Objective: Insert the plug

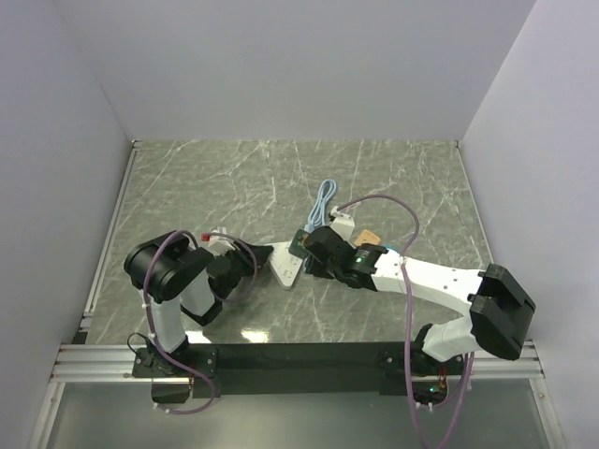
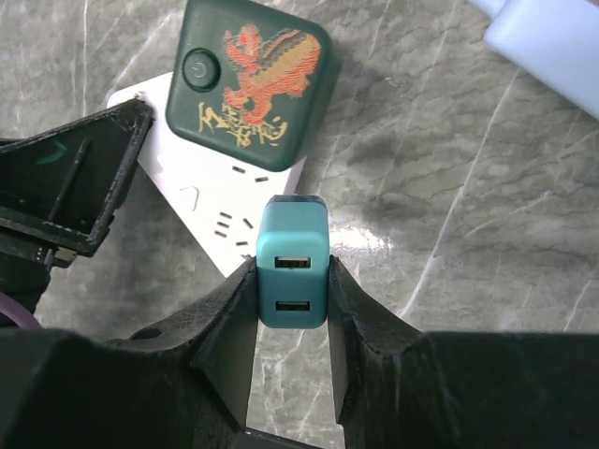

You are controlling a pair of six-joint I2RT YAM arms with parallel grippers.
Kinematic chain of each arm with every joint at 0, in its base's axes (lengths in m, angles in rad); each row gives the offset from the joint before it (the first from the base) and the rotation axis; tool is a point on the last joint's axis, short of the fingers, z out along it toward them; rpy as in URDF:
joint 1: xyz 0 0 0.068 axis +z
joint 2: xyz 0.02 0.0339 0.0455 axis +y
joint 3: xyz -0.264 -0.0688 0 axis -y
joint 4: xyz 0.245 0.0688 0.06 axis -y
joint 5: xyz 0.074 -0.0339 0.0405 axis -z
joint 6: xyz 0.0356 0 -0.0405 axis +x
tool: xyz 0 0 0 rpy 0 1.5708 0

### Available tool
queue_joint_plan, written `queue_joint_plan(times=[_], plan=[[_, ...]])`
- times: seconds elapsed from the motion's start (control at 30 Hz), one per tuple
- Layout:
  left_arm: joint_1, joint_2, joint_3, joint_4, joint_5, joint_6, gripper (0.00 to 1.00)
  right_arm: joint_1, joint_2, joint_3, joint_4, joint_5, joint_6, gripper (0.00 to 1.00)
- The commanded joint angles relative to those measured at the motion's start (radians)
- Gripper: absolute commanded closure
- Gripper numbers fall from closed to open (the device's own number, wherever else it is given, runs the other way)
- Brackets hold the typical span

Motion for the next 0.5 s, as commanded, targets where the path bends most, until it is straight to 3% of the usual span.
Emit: queue_joint_plan(times=[0.0, 0.33, 0.47], plan=[[-0.050, 0.061, -0.055, 0.211, -0.067, 0.062, 1.00, 0.024, 0.010, 0.053, 0.030, 0.015, 0.016, 1.00], [-0.151, -0.074, -0.026, 0.002, -0.258, 0.131, 1.00, 0.067, 0.077, 0.096, 0.030, 0.002, 0.044, 1.00], [-0.184, -0.068, -0.035, 0.017, -0.298, 0.130, 1.00, 0.067, 0.090, 0.085, 0.056, -0.018, 0.061, 1.00]])
